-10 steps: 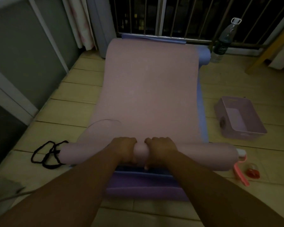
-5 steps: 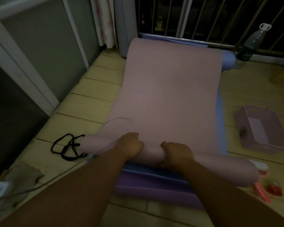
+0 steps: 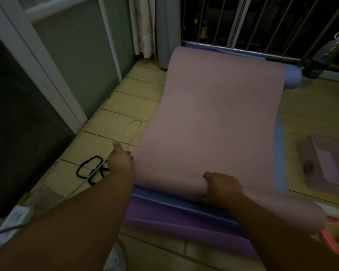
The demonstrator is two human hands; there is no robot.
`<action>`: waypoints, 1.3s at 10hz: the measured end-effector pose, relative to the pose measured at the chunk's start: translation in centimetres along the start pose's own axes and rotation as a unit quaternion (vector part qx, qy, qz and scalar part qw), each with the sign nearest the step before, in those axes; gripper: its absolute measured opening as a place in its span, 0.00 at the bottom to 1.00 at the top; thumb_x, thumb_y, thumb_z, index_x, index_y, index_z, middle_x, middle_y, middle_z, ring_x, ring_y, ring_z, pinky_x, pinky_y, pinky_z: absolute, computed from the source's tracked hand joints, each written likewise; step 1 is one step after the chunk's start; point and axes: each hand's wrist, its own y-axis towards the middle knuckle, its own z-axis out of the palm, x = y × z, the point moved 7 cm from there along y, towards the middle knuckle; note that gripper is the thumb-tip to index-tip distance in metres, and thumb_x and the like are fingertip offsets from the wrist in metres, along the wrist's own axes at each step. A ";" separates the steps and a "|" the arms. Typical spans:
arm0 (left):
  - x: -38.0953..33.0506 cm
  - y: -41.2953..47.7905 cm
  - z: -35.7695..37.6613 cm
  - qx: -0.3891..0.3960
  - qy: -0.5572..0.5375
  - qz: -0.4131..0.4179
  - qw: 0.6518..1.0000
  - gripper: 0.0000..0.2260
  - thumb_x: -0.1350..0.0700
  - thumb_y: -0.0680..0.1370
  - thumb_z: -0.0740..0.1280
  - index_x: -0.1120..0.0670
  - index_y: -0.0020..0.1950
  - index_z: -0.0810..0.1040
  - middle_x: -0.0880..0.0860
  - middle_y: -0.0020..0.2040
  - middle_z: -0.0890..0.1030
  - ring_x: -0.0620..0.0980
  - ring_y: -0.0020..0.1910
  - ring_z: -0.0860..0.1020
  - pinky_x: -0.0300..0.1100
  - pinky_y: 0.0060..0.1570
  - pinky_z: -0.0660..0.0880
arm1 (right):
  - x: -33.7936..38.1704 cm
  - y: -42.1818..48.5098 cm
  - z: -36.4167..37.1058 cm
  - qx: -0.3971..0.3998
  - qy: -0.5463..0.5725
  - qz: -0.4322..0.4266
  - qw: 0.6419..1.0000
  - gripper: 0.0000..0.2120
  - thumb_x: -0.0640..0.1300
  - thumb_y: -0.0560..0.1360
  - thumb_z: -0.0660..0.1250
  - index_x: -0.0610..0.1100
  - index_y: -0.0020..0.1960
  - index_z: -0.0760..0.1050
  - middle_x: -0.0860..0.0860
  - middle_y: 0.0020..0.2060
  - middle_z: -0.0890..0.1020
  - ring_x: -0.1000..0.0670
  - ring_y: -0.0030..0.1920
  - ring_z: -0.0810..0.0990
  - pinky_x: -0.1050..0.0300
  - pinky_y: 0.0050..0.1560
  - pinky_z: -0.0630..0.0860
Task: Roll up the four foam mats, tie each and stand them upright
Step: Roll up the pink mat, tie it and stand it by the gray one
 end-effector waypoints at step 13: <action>7.9 -16.5 12.4 0.436 0.744 0.393 0.320 0.30 0.41 0.66 0.75 0.48 0.64 0.70 0.52 0.59 0.79 0.55 0.55 0.78 0.48 0.56 0.74 | -2.9 -3.0 0.8 0.089 0.102 -0.003 0.991 0.37 0.62 0.63 0.76 0.55 0.68 0.68 0.50 0.61 0.79 0.46 0.56 0.78 0.50 0.57 0.75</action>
